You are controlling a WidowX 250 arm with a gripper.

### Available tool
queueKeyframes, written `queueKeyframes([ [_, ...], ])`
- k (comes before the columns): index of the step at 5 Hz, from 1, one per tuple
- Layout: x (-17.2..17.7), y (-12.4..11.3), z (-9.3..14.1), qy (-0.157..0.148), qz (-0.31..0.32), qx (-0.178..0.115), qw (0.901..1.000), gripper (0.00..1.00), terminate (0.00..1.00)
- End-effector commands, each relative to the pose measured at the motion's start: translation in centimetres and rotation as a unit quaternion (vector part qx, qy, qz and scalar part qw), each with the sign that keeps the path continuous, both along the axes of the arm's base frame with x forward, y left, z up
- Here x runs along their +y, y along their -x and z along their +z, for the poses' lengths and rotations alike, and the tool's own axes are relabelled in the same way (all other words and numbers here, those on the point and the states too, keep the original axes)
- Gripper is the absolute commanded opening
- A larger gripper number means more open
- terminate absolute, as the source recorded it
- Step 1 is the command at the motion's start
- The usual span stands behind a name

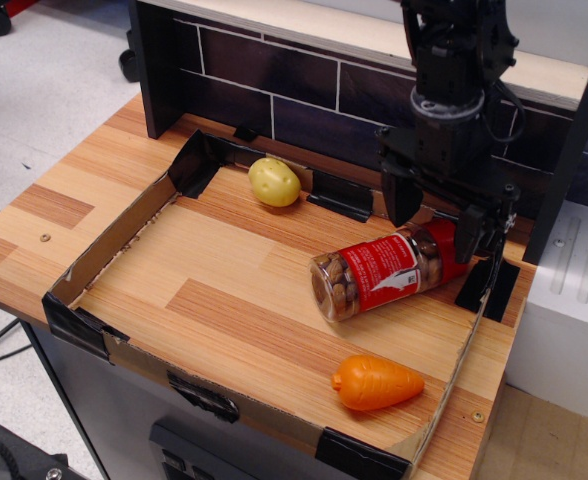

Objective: Upright basil bottle

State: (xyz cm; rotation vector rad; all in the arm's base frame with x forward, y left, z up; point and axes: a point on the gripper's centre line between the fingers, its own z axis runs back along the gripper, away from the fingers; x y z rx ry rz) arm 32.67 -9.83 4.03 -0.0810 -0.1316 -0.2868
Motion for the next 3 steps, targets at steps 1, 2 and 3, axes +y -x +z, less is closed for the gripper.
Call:
queueKeyframes([
  [1, -0.2, -0.4, -1.1, -0.027, -0.016, -0.030, 0.9990, 1.00, 0.00],
  [2, -0.2, -0.7, -1.7, -0.046, -0.027, -0.027, 0.9982, 1.00, 0.00],
  [3, -0.3, -0.2, -2.4, -0.058, -0.033, -0.024, 0.9975, 1.00, 0.00],
])
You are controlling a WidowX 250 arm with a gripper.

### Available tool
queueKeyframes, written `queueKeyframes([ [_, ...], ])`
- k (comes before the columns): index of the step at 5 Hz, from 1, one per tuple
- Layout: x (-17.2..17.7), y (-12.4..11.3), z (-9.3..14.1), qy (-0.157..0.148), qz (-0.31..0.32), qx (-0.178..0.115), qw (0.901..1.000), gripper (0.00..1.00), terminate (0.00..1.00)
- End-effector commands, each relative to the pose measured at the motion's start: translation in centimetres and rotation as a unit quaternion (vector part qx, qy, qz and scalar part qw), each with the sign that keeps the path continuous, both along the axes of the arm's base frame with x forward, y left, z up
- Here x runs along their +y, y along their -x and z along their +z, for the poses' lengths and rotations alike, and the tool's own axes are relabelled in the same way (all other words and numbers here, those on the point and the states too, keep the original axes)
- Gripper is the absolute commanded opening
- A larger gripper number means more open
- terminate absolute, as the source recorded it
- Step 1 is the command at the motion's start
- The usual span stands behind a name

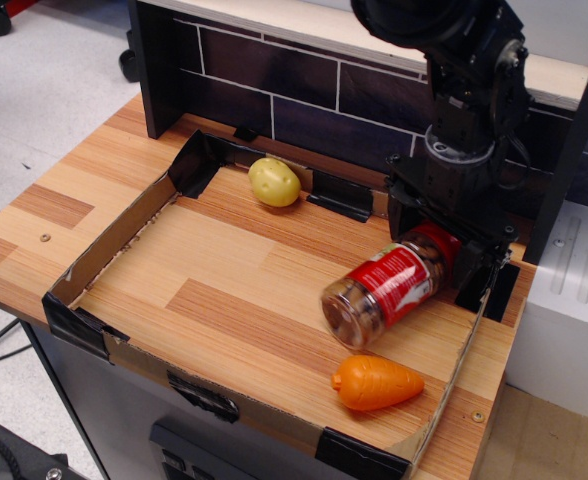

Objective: Upright basil bottle

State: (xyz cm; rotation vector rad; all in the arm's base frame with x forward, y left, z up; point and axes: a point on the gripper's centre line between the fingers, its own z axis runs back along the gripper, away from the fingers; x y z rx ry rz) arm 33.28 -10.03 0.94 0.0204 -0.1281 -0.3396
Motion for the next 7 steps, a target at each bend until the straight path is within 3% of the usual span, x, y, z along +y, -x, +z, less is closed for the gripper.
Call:
queueKeyframes([
  [1, -0.2, 0.7, 0.4, -0.014, -0.016, -0.028, 0.9994, 0.00, 0.00],
  [2, -0.1, 0.7, 1.9, -0.008, -0.018, -0.056, 0.9982, 0.00, 0.00],
  [4, 1.1, 1.1, 7.0, 0.014, -0.024, -0.105, 0.9941, 0.00, 0.00],
  [5, 2.1, 1.3, 9.2, 0.023, -0.033, -0.147, 0.9883, 0.00, 0.00],
  [7, 5.8, 2.6, 10.7, 0.025, -0.056, -0.165, 0.9844, 0.00, 0.00],
])
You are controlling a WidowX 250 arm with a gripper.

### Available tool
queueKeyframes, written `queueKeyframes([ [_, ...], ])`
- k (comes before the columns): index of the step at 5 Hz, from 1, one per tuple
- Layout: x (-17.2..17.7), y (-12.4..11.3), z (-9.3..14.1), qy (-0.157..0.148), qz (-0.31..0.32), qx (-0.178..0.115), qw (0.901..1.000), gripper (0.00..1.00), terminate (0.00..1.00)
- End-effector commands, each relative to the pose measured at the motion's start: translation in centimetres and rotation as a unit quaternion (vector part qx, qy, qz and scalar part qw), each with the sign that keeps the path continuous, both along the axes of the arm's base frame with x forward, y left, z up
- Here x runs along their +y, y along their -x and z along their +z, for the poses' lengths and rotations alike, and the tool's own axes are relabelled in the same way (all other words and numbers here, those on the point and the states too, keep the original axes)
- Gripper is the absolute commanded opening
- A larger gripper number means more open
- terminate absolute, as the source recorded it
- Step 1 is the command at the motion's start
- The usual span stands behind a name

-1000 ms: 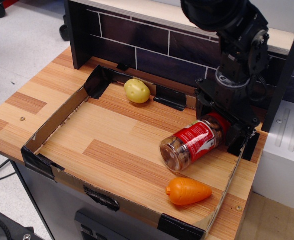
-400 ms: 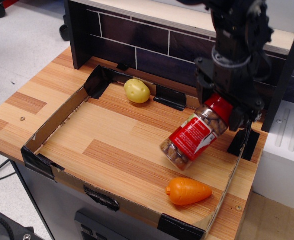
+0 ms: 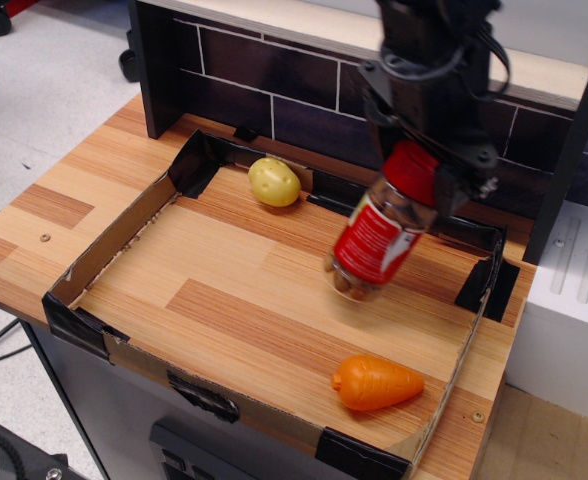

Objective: Upright basil bottle

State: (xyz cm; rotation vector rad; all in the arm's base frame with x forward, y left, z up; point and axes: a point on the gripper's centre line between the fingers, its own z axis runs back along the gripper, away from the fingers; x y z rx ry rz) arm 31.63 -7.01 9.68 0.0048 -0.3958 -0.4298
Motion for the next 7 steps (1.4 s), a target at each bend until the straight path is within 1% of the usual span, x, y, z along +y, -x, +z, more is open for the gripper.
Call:
queueKeyframes([
  [1, 4.8, 1.2, 0.4, -0.005, -0.003, -0.028, 0.9996, 0.00, 0.00],
  [2, 5.7, 2.0, -0.4, 0.027, -0.011, -0.061, 0.9977, 0.00, 0.00],
  [3, 6.5, 2.5, 0.1, 0.071, -0.010, -0.072, 0.9949, 0.00, 0.00],
  [4, 7.3, 3.2, 0.8, 0.090, -0.020, -0.103, 0.9904, 0.00, 0.00],
  [5, 7.9, 3.7, 1.1, 0.079, -0.015, -0.088, 0.9929, 0.00, 0.00],
  [6, 8.3, 4.3, 0.7, 0.055, 0.001, -0.048, 0.9973, 1.00, 0.00],
  [7, 8.5, 4.6, -0.1, 0.031, 0.003, -0.044, 0.9986, 1.00, 0.00],
])
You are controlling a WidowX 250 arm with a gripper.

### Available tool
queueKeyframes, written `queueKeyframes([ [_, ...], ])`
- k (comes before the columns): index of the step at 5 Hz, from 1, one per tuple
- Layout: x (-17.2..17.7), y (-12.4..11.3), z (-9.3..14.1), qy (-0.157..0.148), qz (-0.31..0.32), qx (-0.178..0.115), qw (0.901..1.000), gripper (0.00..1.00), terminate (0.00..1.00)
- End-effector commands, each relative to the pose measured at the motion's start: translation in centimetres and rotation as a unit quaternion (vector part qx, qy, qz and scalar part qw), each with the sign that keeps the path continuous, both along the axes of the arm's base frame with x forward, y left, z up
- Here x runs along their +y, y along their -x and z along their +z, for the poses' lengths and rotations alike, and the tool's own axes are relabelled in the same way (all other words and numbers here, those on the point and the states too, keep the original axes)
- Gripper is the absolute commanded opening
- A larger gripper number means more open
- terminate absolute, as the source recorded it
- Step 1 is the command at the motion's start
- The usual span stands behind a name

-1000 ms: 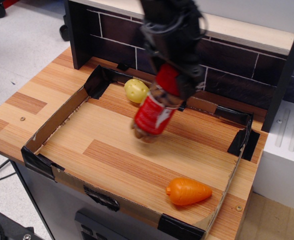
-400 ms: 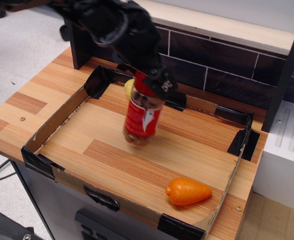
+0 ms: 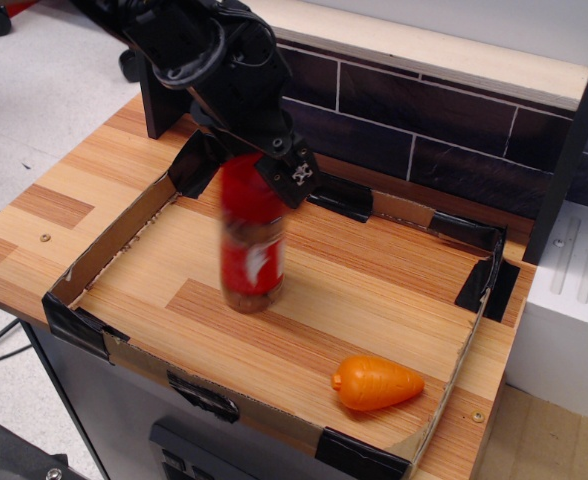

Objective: Upright basil bottle

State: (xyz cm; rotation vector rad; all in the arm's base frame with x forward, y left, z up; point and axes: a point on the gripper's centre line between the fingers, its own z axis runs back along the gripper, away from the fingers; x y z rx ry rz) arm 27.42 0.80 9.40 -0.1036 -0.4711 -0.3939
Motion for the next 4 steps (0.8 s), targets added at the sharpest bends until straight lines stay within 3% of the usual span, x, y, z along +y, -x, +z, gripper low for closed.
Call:
queueKeyframes([
  [1, 1.0, 0.6, 0.5, -0.032, 0.003, -0.028, 0.9991, 1.00, 0.00],
  [2, 0.9, 0.1, 2.3, -0.064, 0.057, 0.020, 0.9962, 1.00, 0.00],
  [3, 0.1, -0.2, 4.9, -0.115, 0.103, 0.068, 0.9857, 1.00, 0.00],
  [4, -0.8, -0.5, 6.6, -0.128, 0.108, 0.087, 0.9820, 1.00, 0.00],
])
